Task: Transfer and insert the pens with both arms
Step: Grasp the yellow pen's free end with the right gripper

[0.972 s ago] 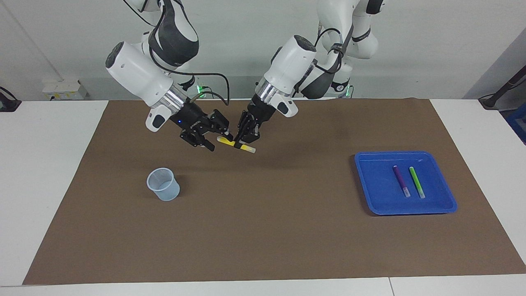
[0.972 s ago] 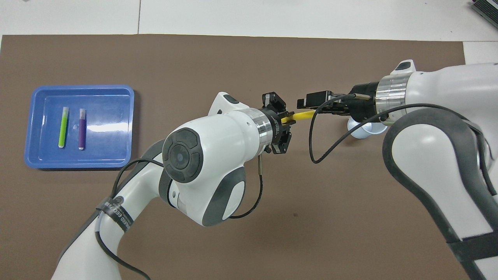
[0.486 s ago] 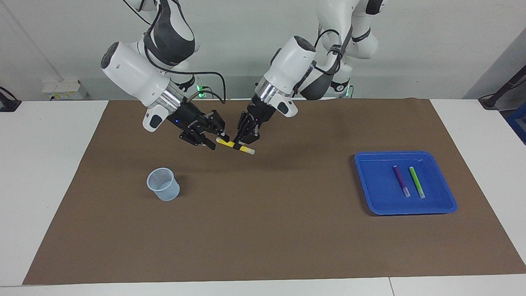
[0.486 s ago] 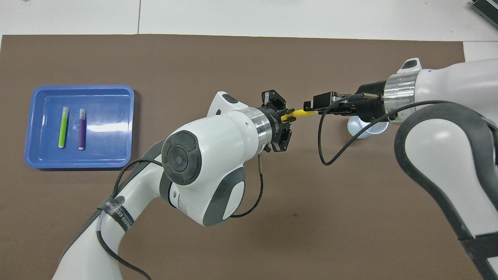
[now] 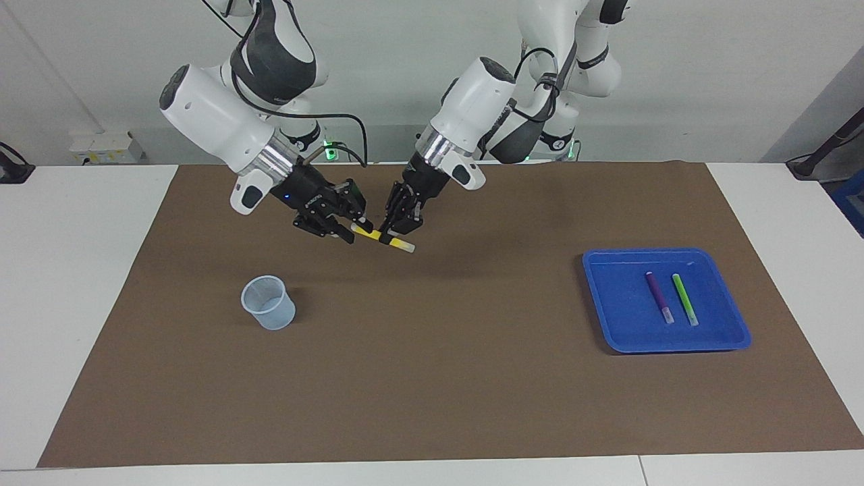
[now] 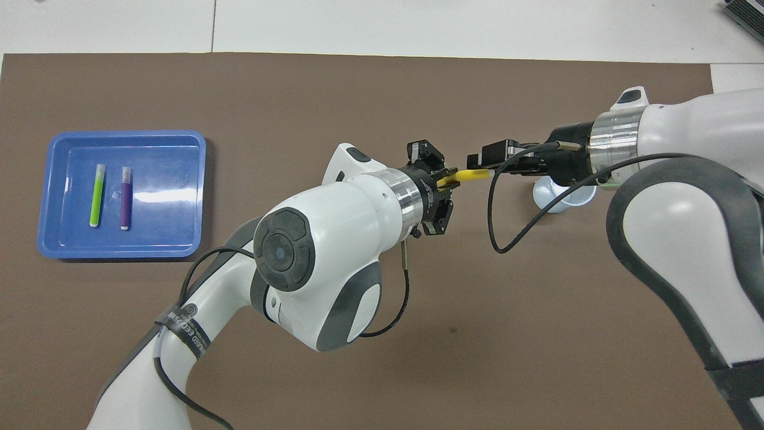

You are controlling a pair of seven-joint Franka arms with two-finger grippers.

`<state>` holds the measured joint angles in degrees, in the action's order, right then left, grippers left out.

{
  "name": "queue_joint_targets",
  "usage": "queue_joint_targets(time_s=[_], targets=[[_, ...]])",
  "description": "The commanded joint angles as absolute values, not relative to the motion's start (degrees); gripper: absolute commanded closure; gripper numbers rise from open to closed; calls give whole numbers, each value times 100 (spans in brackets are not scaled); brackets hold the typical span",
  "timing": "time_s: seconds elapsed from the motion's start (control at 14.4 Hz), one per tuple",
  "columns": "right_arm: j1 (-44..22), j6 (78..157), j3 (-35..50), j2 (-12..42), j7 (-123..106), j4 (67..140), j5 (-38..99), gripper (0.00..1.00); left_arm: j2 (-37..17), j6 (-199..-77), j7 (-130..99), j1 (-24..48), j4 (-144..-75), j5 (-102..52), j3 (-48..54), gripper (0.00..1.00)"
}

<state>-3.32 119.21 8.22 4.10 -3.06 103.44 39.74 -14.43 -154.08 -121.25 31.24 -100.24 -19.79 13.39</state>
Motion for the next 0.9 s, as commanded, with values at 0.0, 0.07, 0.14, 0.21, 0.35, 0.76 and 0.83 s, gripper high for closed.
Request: queue_joint_targets(time_s=[0.0, 0.07, 0.14, 0.21, 0.35, 0.76, 0.83], targets=[[-272, 11812, 835, 369, -483, 10345, 4096, 64, -1424, -15583, -12164, 3234, -10099, -2074, 1257, 100], [-281, 11812, 835, 369, -492, 10345, 4096, 67, -1424, -15627, -12164, 3234, -10099, -2074, 1257, 100], [-281, 11812, 835, 369, -483, 10345, 4087, 68, -1424, -15636, -12155, 3234, -10107, -2074, 1257, 100], [-281, 11812, 844, 360, -483, 10353, 4087, 68, -1424, -15636, -12164, 3226, -10107, -2074, 1257, 100], [-290, 11812, 844, 360, -483, 10354, 4087, 68, -1424, -15644, -12164, 3226, -10107, -2074, 1257, 100], [-281, 11821, 835, 360, -492, 10354, 4087, 89, -1433, -15706, -12199, 3226, -10107, -2074, 1257, 100], [-281, 11821, 844, 360, -501, 10354, 4087, 94, -1433, -15715, -12199, 3226, -10107, -2074, 1257, 100]])
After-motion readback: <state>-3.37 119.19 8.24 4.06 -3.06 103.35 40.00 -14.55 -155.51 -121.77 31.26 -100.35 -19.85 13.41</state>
